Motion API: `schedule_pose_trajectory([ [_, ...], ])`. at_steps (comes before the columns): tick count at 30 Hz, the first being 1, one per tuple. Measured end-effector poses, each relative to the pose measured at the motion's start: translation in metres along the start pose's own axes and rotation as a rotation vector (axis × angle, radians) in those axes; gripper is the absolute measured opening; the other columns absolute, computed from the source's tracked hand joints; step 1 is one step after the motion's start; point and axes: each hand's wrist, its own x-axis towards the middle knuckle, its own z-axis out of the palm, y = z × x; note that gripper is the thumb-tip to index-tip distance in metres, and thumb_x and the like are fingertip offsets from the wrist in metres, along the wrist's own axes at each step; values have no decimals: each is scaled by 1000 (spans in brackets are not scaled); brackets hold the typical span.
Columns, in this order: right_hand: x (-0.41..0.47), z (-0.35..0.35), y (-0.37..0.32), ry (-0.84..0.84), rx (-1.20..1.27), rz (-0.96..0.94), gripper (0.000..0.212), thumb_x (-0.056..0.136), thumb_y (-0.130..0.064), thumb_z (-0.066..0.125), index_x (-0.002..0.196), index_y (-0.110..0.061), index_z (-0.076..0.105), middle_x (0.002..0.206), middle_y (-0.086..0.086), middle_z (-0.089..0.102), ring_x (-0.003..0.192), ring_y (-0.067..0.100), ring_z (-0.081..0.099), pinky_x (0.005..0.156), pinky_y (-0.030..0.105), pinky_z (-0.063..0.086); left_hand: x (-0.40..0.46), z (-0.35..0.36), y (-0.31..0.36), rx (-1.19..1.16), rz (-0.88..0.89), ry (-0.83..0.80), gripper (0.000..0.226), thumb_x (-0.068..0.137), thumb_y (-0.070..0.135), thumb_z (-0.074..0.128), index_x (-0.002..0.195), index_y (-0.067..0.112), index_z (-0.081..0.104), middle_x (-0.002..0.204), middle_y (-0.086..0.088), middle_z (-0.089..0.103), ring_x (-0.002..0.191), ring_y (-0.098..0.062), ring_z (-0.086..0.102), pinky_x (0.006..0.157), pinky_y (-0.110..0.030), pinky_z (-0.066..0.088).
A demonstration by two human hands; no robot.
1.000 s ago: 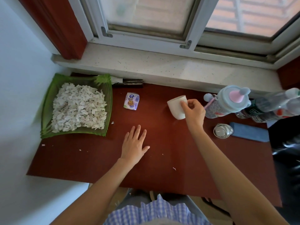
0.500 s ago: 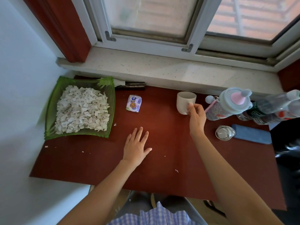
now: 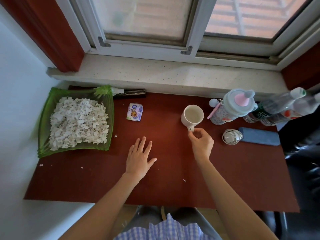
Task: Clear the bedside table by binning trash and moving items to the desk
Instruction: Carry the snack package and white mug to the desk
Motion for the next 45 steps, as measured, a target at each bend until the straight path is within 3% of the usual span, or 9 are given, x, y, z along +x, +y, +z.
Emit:
schedule_pose_trajectory([
  [6, 3, 0, -2, 9, 13, -1, 8, 77, -30, 73, 80, -23, 69, 68, -11, 67, 63, -3, 59, 65, 14, 41, 0, 1, 0, -11, 9, 25, 71, 90, 56, 44, 149, 25, 19, 159, -6, 11, 147, -27, 6, 117, -43, 14],
  [23, 32, 10, -20, 37, -80, -2, 19, 74, -44, 69, 85, -28, 69, 75, -12, 69, 73, 6, 63, 71, 30, 49, 0, -1, 1, -25, -2, 17, 70, 90, 54, 47, 148, 25, 22, 159, -7, 12, 147, -27, 7, 117, -44, 15],
  [28, 30, 6, -20, -6, -111, -32, 24, 76, -44, 69, 95, -29, 69, 78, -15, 68, 78, 5, 63, 69, 25, 42, -1, -2, 2, -28, -5, 10, 71, 90, 54, 46, 149, 25, 20, 160, -6, 11, 147, -26, 6, 117, -44, 14],
  [32, 17, -2, -8, -65, -169, -59, 36, 83, -45, 62, 115, -28, 64, 100, -13, 70, 94, 6, 63, 80, 26, 45, 0, -2, 2, -13, -10, 7, 71, 91, 54, 45, 149, 24, 18, 160, -7, 9, 147, -27, 4, 118, -43, 13],
  [37, -11, -22, 22, -203, -417, -308, 33, 93, -33, 53, 122, -18, 62, 130, 0, 57, 124, 18, 48, 95, 31, 40, 3, -8, 9, 13, -41, -30, 70, 92, 51, 45, 149, 21, 18, 159, -8, 9, 147, -27, 4, 117, -44, 14],
  [40, -29, -36, 37, -204, -496, -378, 35, 94, -29, 53, 125, -13, 60, 137, 7, 52, 135, 22, 36, 107, 36, 33, 0, -9, 12, 41, -21, -9, 65, 94, 48, 40, 149, 19, 19, 159, -7, 14, 147, -27, 7, 118, -43, 13],
  [45, -47, -62, 43, -227, -605, -411, 41, 96, -30, 50, 131, -10, 53, 142, 11, 46, 139, 25, 29, 113, 37, 26, -9, -23, 18, 84, 47, 48, 61, 96, 45, 39, 147, 17, 24, 157, -6, 21, 146, -26, 12, 117, -43, 15],
])
